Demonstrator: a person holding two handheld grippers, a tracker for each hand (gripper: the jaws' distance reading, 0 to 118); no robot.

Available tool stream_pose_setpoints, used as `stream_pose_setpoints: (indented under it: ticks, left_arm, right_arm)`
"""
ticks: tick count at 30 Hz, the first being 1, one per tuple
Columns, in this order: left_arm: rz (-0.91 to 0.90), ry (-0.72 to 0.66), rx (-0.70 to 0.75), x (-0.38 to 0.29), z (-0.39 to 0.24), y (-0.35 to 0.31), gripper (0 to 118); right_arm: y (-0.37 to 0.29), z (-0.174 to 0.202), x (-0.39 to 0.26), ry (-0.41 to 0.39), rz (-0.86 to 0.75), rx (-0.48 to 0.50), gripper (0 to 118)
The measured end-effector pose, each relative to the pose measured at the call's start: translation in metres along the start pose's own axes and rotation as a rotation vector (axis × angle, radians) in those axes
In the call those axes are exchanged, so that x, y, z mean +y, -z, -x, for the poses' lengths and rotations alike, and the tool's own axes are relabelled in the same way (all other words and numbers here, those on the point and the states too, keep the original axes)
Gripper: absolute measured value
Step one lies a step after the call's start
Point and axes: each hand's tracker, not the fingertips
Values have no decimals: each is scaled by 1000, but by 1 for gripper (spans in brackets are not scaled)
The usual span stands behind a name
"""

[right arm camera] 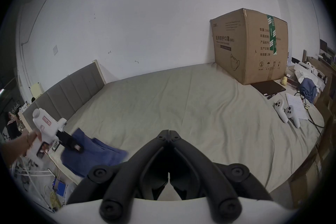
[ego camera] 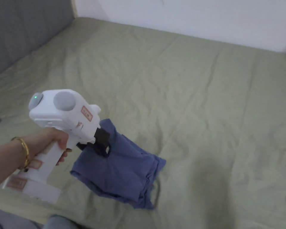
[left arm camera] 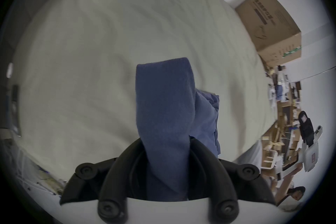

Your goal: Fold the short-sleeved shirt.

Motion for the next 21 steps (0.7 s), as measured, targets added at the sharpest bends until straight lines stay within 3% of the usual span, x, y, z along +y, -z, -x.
stream_pose_setpoints:
  ticks: [3,5,8,9,12,17,18,21]
  left_arm:
    - [1,30,153,11,56,-24,22]
    - [-25,8,289,17,97,-37,22]
    - [-5,-140,474,23,146,-47,25]
    - [3,-175,522,25,159,-48,29]
    - [-55,-154,690,23,176,-50,58]
    - [-211,-201,932,7,165,-59,61]
    - [-271,-209,908,4,161,-66,58]
    - [-502,-220,794,-7,126,-88,6]
  right_arm:
    - [2,0,-6,-11,19,-14,0]
    - [3,1,-12,29,37,-4,0]
    - [8,1,-21,52,60,-22,0]
    - [10,2,-24,57,67,-24,0]
    - [19,6,-25,68,98,-21,0]
    - [28,7,-21,38,109,-18,0]
    - [27,6,-19,33,105,-10,0]
    - [27,10,-8,-9,79,1,0]
